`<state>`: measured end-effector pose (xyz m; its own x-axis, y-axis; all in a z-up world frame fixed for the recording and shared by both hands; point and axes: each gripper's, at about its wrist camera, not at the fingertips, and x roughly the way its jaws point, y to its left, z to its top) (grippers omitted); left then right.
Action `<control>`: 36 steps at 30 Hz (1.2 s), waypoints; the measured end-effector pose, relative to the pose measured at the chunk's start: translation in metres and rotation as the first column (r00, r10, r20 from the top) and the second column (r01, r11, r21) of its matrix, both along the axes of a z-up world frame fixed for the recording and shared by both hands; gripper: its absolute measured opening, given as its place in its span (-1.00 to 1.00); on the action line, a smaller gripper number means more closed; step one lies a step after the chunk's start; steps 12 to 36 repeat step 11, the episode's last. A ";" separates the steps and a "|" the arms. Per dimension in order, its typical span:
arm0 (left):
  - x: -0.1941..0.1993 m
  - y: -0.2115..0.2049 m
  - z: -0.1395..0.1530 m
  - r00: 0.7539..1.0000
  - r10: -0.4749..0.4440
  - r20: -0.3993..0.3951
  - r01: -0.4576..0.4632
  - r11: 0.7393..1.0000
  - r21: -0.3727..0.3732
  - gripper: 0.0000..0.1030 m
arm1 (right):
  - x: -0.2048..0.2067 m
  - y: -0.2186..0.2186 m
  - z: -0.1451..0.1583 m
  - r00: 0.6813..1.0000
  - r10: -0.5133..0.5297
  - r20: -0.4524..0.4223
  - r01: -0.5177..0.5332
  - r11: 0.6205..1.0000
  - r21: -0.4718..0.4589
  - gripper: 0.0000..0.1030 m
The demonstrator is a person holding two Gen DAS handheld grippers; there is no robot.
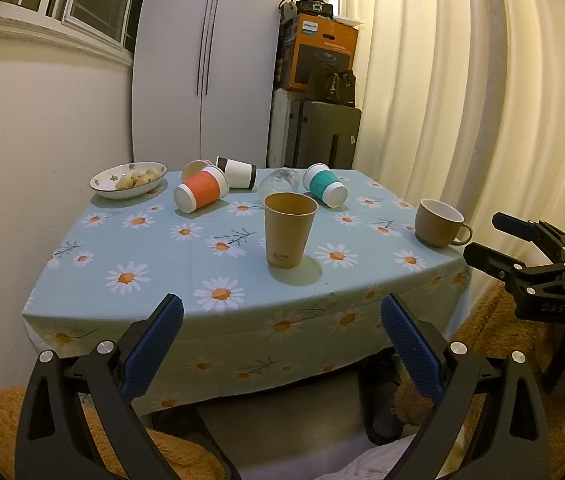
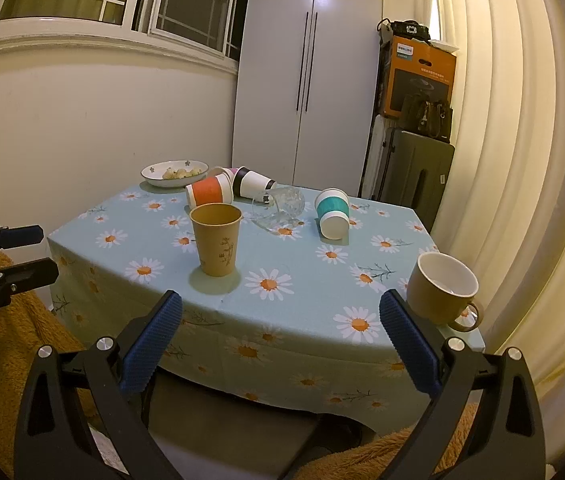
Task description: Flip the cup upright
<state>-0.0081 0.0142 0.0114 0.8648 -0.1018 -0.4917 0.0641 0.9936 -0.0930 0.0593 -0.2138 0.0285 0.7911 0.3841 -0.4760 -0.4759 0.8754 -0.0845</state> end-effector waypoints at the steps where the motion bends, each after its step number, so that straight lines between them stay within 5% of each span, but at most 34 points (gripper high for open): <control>1: 0.000 0.000 0.000 1.000 -0.001 0.000 0.001 1.000 0.001 0.87 | 0.000 0.000 0.000 1.000 0.000 -0.001 0.000 1.000 -0.001 0.90; 36: 0.000 -0.001 0.000 1.000 -0.006 0.000 0.006 1.000 0.001 0.87 | 0.000 0.000 -0.001 1.000 0.004 0.000 -0.004 1.000 -0.002 0.90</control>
